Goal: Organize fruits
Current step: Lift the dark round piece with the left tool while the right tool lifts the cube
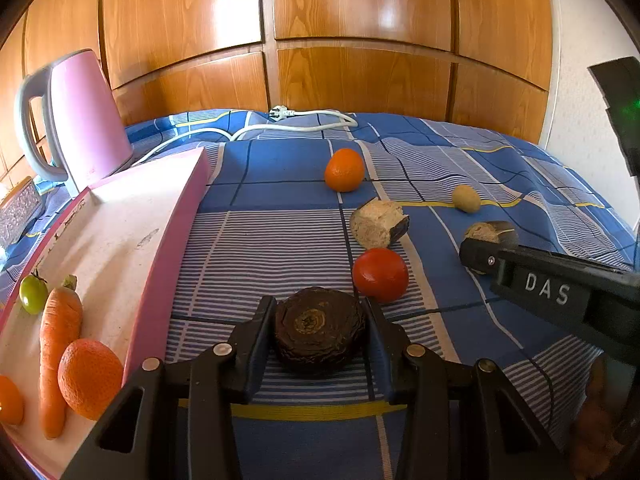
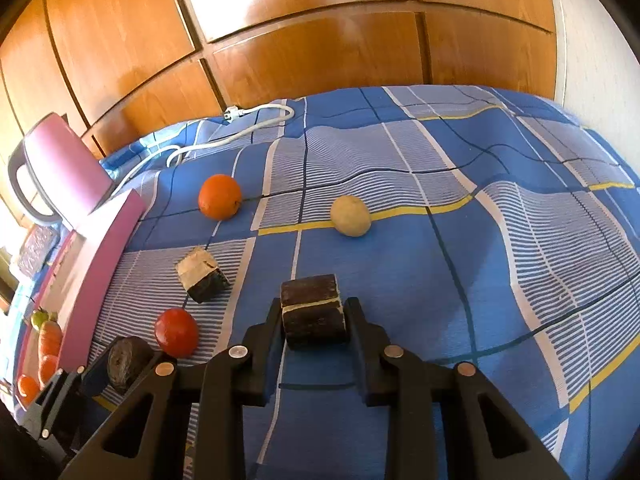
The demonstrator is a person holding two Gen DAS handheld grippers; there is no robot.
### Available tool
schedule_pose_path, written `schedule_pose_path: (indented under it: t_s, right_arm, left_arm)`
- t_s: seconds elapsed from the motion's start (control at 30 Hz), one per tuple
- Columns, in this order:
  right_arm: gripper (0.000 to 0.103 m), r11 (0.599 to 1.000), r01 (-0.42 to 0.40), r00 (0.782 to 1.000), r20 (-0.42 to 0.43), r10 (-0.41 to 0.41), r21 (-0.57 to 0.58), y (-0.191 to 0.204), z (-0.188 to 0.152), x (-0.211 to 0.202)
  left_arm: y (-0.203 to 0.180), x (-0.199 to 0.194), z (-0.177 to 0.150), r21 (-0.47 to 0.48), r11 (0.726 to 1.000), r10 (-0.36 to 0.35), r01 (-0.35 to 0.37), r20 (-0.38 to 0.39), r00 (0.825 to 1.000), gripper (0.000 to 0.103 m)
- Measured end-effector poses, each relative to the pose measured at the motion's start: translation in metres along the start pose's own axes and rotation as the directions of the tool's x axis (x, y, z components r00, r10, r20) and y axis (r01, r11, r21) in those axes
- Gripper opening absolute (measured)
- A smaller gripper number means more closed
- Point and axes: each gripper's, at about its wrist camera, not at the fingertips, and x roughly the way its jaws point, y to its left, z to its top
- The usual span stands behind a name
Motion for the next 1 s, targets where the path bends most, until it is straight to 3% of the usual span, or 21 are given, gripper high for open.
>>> schedule_pose_path:
  t_s: [0.63, 1.0]
  right_arm:
    - [0.028, 0.991, 0.075, 0.997, 0.007, -0.074, -0.111, 0.015, -0.006, -0.001]
    - [0.028, 0.992, 0.026, 0.999, -0.035, -0.031, -0.127, 0.02, -0.016, -0.013]
  left_arm:
    - [0.002, -0.009, 0.002, -0.013, 1.0, -0.017, 0.016, -0.077, 0.997, 0.043]
    - [0.004, -0.035, -0.007, -0.026, 0.998, -0.056, 0.053, -0.101, 0.993, 0.042]
